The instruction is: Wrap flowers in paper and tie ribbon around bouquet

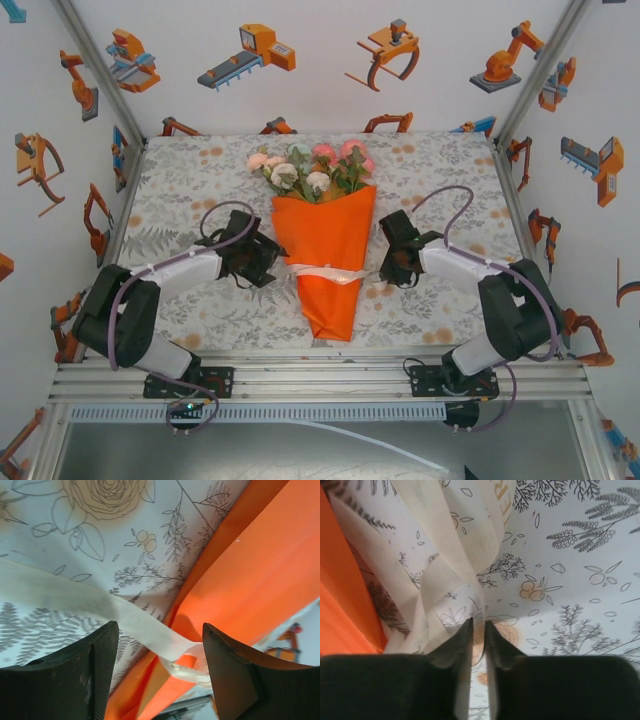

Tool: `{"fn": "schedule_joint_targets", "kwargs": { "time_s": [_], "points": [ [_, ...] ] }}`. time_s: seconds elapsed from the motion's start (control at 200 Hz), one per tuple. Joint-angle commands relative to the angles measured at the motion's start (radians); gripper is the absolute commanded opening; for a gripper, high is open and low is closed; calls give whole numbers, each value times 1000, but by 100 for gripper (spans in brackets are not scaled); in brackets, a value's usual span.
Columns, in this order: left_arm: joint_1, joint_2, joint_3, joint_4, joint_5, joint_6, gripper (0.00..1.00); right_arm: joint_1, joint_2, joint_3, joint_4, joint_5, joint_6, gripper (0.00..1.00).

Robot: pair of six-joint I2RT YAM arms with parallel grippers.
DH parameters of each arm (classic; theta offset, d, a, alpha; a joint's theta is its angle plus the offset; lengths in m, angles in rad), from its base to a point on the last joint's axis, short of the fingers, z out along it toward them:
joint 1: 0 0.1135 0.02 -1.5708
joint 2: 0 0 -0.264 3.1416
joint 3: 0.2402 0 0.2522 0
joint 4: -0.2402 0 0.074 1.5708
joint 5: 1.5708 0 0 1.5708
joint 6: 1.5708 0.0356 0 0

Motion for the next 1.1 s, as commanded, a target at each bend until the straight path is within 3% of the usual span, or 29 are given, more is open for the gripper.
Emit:
{"fn": "schedule_joint_targets", "kwargs": {
  "time_s": [0.0, 0.065, 0.24, 0.531, 0.736, 0.826, 0.916, 1.096],
  "points": [
    [-4, 32, -33, 89, 57, -151, 64, -2, 4, -14, 23, 10, 44, 6],
    [-1, 49, -48, 107, 88, -178, 61, -2, 2, -14, 24, 8, 47, 0],
    [-7, 33, -89, 88, 113, -229, 52, -2, -19, -10, 24, 24, 48, 0],
    [6, -43, -78, 11, 56, -194, 14, -5, -30, 3, -5, 63, 40, 0],
    [64, -119, -63, -55, 37, -106, 9, -41, -50, -4, -14, 65, 32, 0],
    [103, -142, -75, -60, 54, -85, 0, -71, -62, -13, -16, 56, 30, 0],
    [159, -180, -79, -87, 59, -25, 0, -134, -92, -29, -18, 45, 8, 0],
    [401, -228, -56, -221, 59, 207, 0, -364, -138, -49, 2, 2, -66, 0]
  ]
}}
